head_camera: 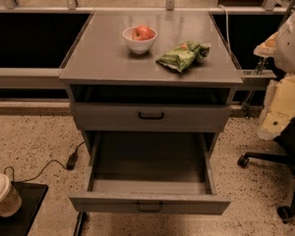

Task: Place green jalapeno chip bag into middle drawer

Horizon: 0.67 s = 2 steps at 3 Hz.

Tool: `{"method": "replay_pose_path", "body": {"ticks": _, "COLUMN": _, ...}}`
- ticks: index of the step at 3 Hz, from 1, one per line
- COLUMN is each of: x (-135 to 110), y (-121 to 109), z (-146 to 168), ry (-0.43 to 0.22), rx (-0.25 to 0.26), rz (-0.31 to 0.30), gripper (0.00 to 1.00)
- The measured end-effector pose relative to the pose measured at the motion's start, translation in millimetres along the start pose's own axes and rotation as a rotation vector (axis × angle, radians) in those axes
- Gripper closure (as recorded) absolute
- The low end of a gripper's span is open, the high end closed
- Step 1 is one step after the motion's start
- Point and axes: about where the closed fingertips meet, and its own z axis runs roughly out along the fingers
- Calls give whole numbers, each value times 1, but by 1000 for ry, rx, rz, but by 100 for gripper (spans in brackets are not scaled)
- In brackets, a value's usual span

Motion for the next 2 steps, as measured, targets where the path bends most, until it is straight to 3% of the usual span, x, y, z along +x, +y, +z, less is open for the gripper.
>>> {"method": "replay_pose_path", "body": {"ticks": 2, "x": 2, "y": -10, "z": -7, "ry": -36, "rx": 6, "rz": -3, "gripper": 0}}
